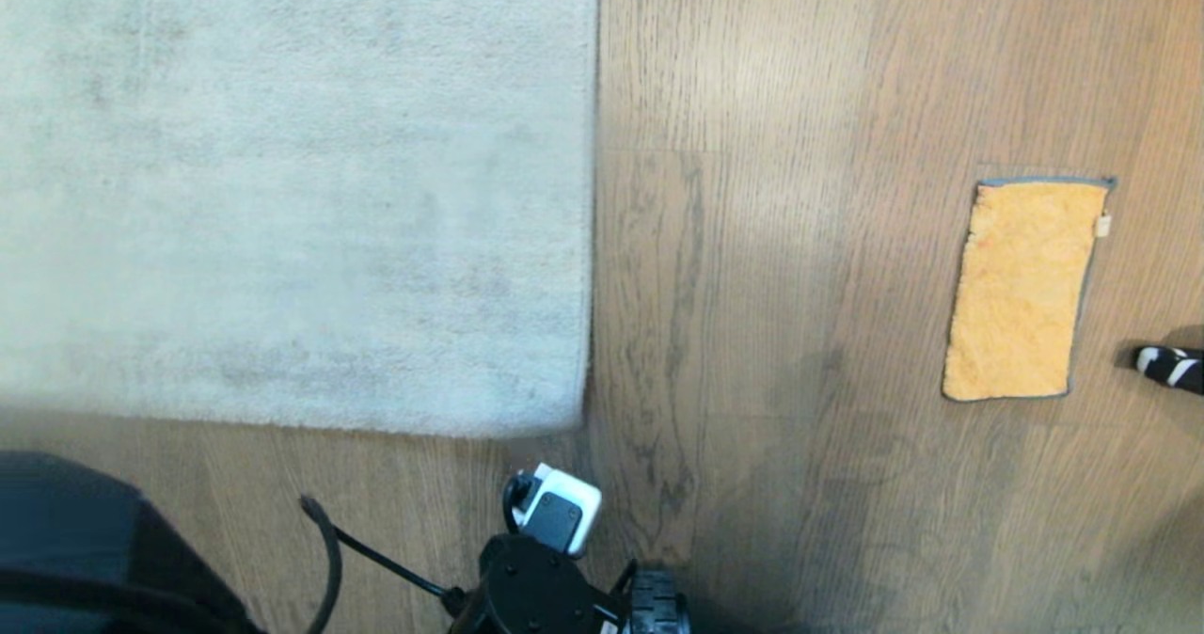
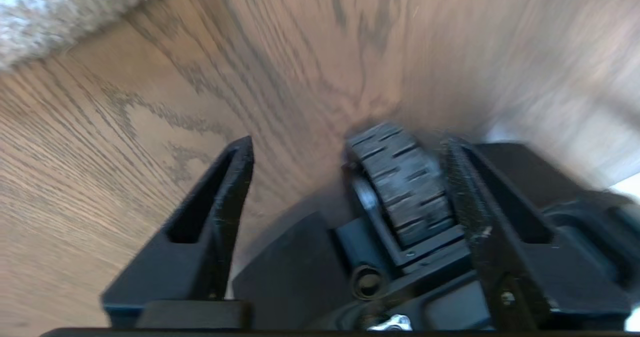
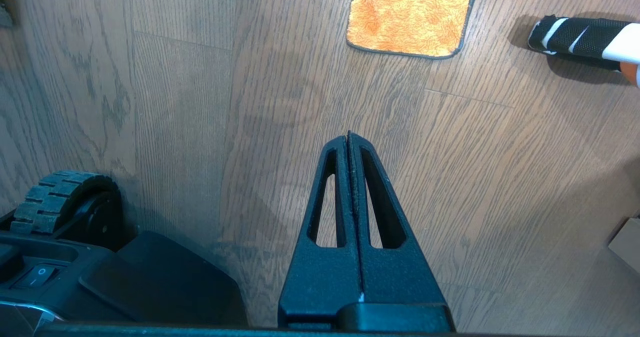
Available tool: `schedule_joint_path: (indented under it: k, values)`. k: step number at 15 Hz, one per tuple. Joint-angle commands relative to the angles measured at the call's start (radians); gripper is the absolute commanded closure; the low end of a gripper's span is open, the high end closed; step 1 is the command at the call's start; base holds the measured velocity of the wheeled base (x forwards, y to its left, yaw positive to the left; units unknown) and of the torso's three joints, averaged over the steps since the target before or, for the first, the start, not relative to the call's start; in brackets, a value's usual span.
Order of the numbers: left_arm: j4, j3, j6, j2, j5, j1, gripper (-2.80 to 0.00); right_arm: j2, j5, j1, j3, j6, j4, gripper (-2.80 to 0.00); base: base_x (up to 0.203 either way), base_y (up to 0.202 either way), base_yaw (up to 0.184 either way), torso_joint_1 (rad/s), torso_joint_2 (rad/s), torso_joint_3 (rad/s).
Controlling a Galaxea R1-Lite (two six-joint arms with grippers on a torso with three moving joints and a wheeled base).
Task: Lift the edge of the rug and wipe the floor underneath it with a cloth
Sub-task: Lay down the carpet
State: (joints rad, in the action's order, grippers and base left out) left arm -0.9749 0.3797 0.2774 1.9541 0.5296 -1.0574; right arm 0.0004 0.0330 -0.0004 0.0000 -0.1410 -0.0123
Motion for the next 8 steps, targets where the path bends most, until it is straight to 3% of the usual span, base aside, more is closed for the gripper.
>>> schedule_joint_path:
  k: [1,6,8]
  values:
    - [-0.040,-0.015,-0.016,0.094,0.014,0.002,-2.80,0.001,0.001,0.000,0.000,-0.002,-0.001,0.00,0.000,0.000,0.000,0.000,0.00,0.000]
    - [-0.123,-0.099,-0.040,0.161,0.050,0.014,-2.80,0.001,0.001,0.000,0.000,-0.002,-0.001,0.00,0.000,0.000,0.000,0.000,0.00,0.000]
    - [-0.124,-0.114,-0.082,0.158,0.084,0.037,-2.80,0.001,0.001,0.000,0.000,-0.002,0.000,0.00,0.000,0.000,0.000,0.000,0.00,0.000]
